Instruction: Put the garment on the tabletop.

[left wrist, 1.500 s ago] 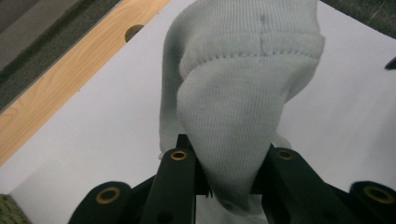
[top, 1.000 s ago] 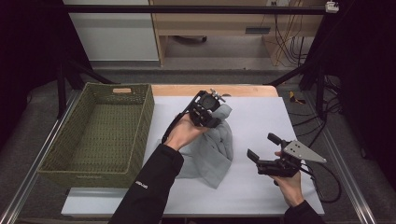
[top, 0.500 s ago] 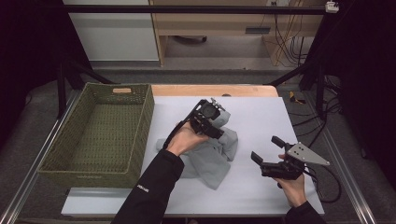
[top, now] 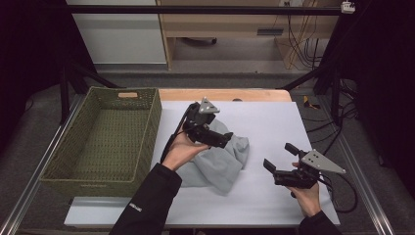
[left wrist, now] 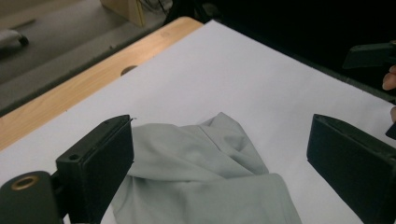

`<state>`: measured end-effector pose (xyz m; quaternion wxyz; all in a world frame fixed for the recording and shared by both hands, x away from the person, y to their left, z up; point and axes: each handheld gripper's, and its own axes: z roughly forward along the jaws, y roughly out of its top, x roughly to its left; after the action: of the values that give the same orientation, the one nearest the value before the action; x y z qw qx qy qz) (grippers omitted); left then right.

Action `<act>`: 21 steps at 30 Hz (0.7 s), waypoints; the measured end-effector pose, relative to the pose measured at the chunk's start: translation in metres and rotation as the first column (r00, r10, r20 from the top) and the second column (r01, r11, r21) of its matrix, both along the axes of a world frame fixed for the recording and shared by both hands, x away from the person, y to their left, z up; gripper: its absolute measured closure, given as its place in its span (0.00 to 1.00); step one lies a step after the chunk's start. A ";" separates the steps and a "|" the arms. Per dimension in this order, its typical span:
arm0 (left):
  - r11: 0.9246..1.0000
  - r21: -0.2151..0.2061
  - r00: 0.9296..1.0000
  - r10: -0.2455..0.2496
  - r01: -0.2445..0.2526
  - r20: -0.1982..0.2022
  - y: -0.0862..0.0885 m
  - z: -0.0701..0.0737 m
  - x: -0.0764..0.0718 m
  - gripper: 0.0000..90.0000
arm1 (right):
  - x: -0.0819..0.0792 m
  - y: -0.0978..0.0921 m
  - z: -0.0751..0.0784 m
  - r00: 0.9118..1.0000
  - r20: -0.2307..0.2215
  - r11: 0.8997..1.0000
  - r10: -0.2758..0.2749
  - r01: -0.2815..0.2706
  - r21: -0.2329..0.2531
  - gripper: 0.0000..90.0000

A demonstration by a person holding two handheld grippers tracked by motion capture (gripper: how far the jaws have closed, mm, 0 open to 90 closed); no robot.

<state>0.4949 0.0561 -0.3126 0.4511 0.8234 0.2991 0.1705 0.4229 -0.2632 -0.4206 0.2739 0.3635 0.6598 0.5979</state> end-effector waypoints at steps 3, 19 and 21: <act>0.997 -0.082 0.999 -0.005 0.009 0.043 0.014 -0.010 -0.013 0.07 | -0.001 0.001 0.000 1.000 -0.017 1.000 -0.006 0.006 0.018 0.00; 0.952 -0.303 0.990 0.076 -0.036 0.119 0.060 -0.077 -0.056 0.06 | 0.000 -0.006 -0.004 0.999 -0.032 0.999 -0.004 0.005 0.037 0.00; 0.950 -0.309 0.988 0.085 -0.041 0.132 0.063 -0.081 -0.061 0.06 | 0.000 -0.007 -0.005 0.999 -0.035 0.999 -0.003 0.004 0.037 0.00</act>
<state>0.4340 0.1191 -0.3934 0.5874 0.7195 0.3148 0.1953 0.4231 -0.2706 -0.4253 0.2567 0.3798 0.6528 0.6031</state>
